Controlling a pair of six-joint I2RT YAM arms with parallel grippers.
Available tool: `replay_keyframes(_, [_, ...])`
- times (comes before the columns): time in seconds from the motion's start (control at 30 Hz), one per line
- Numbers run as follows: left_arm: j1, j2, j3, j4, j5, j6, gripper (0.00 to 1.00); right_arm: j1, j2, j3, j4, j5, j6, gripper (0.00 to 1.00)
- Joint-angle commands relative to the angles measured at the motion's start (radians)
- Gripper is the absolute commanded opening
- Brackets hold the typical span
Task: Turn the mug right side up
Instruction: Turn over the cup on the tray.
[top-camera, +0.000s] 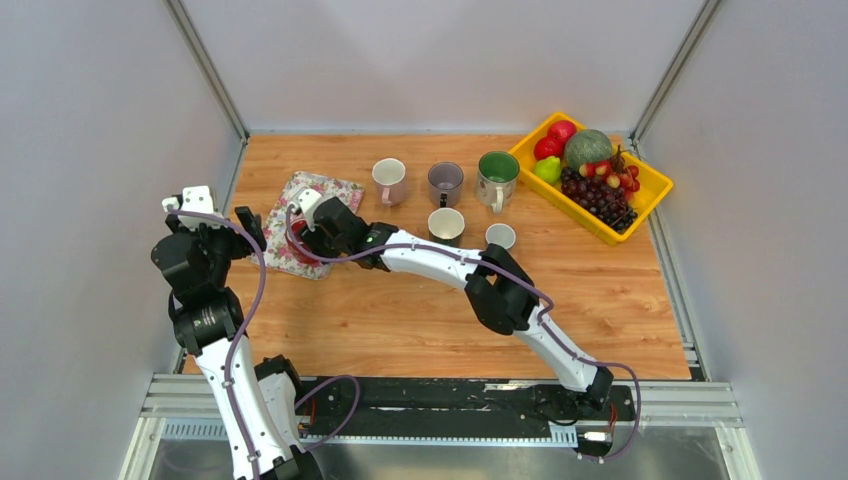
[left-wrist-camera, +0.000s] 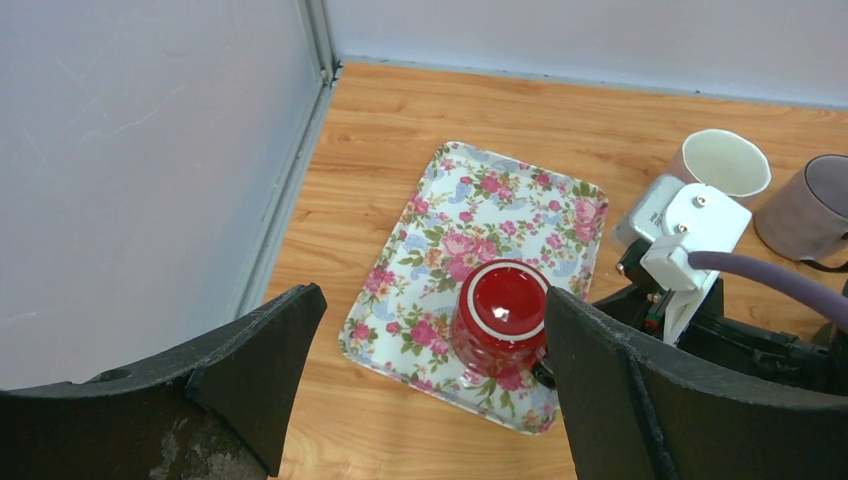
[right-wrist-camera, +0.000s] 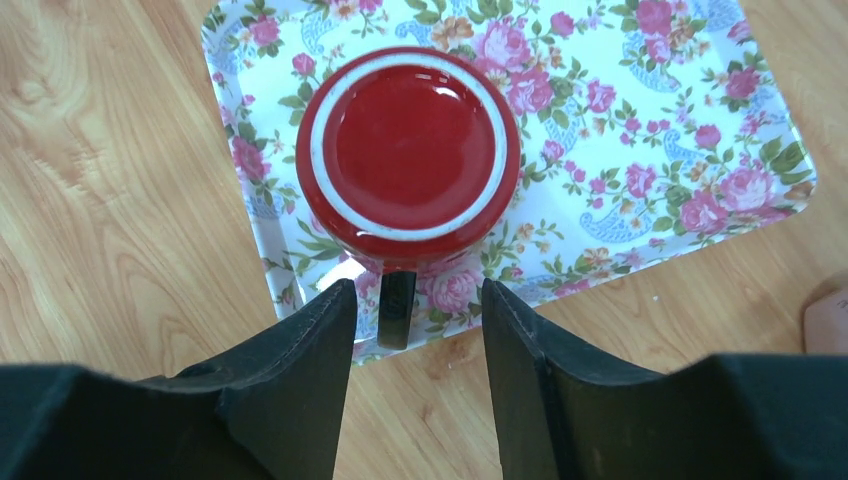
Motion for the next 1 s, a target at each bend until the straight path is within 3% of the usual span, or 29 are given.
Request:
replay_keyframes(0.0, [0.011, -0.01, -0.002, 0.031, 0.015, -0.014, 0.92, 0.007, 0.025, 0.068, 0.001, 0.019, -0.008, 0.53])
replay_keyframes(0.7, [0.012, -0.005, -0.002, 0.033, 0.015, -0.014, 0.92, 0.01, 0.094, 0.13, -0.011, 0.022, -0.003, 0.51])
replay_keyframes(0.83, [0.012, -0.005, -0.003, 0.032, 0.016, -0.012, 0.92, 0.011, 0.111, 0.146, -0.011, 0.018, -0.007, 0.46])
replay_keyframes(0.97, [0.011, -0.004, -0.004, 0.032, 0.015, -0.012, 0.92, 0.01, 0.12, 0.152, -0.009, 0.012, -0.007, 0.36])
